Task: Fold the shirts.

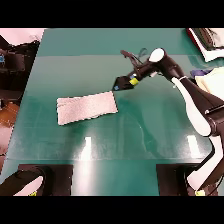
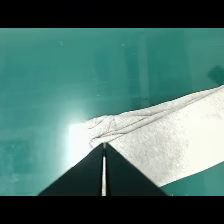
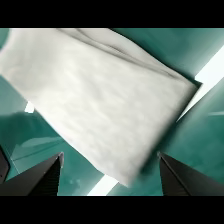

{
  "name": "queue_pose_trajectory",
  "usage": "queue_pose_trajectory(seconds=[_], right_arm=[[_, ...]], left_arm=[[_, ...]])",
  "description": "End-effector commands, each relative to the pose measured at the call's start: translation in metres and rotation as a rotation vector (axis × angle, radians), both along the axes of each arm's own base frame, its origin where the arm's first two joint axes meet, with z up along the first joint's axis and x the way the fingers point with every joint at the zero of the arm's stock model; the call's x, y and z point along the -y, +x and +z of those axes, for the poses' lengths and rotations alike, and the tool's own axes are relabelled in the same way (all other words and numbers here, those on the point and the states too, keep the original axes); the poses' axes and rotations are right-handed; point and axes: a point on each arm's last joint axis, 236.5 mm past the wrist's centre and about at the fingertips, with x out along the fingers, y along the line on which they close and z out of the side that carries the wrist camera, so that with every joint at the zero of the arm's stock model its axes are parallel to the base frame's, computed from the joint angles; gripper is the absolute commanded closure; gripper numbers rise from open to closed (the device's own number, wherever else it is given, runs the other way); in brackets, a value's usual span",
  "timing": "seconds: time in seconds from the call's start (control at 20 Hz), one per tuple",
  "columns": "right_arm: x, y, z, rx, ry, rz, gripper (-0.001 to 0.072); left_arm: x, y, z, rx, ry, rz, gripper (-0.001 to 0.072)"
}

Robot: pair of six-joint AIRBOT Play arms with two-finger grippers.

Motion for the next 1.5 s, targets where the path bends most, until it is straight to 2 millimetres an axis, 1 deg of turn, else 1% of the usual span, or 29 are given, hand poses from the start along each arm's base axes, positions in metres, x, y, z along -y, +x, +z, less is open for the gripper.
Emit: queue_pose_trajectory(seconds=[0.0,0.2,0.4,0.55,0.65,0.7,0.75,0.8,0.85,0.9,1.0,1.1,1.15,1.2,1.3,1.4,1.45], right_arm=[[0.024,-0.001,-0.032,-0.164,0.050,-0.154,0.0035],[-0.002,-0.012,-0.064,-0.184,0.044,-0.211,0.0036],[-0.038,-0.023,-0.081,-0.154,0.030,-0.198,0.0035],[-0.075,-0.039,-0.084,-0.246,0.120,-0.201,0.0045],[-0.094,-0.039,-0.079,-0.247,0.185,-0.210,0.0185],[-0.100,-0.036,-0.077,-0.227,0.199,-0.214,0.0215],[-0.103,-0.036,-0.075,-0.207,0.198,-0.206,0.0325],[-0.105,-0.035,-0.071,-0.174,0.205,-0.178,0.0451],[-0.108,-0.034,-0.064,-0.146,0.219,-0.150,0.0613],[-0.111,-0.030,-0.053,-0.117,0.236,-0.127,0.0699],[-0.111,-0.018,-0.028,-0.080,0.274,-0.105,0.0700],[-0.099,-0.001,0.005,-0.035,0.312,-0.093,0.0701],[-0.084,0.011,0.021,0.000,0.304,-0.106,0.0701],[-0.066,0.024,0.032,0.046,0.269,-0.127,0.0702],[-0.010,0.054,0.058,0.161,0.167,-0.194,0.0702],[0.059,0.077,0.086,0.277,0.061,-0.272,0.0702],[0.098,0.088,0.101,0.325,0.019,-0.334,0.0702]], left_arm=[[0.006,0.005,0.000,0.013,-0.022,-0.012,0.0681],[0.006,0.006,0.000,0.013,-0.023,-0.013,0.0681],[0.006,0.005,0.000,0.011,-0.022,-0.013,0.0681],[0.006,0.005,-0.001,0.008,-0.021,-0.013,0.0681],[0.006,0.005,-0.001,0.008,-0.022,-0.013,0.0681],[0.006,0.004,-0.001,0.005,-0.021,-0.013,0.0681],[0.006,0.004,-0.002,0.001,-0.019,-0.014,0.0681],[0.006,0.003,-0.003,-0.001,-0.011,-0.022,0.0681],[0.006,0.002,-0.003,-0.003,-0.001,-0.032,0.0681],[0.006,0.002,-0.004,-0.007,0.000,-0.032,0.0681],[0.006,0.001,-0.004,-0.007,0.010,-0.042,0.0681],[0.005,-0.001,-0.006,-0.020,0.019,-0.050,0.0681],[0.005,-0.003,-0.008,-0.029,0.021,-0.050,0.0681],[0.005,-0.004,-0.009,-0.036,0.021,-0.050,0.0681],[0.005,-0.005,-0.010,-0.041,0.021,-0.050,0.0681],[0.005,-0.005,-0.010,-0.042,0.022,-0.050,0.0681],[0.005,-0.005,-0.010,-0.043,0.022,-0.050,0.0681]])
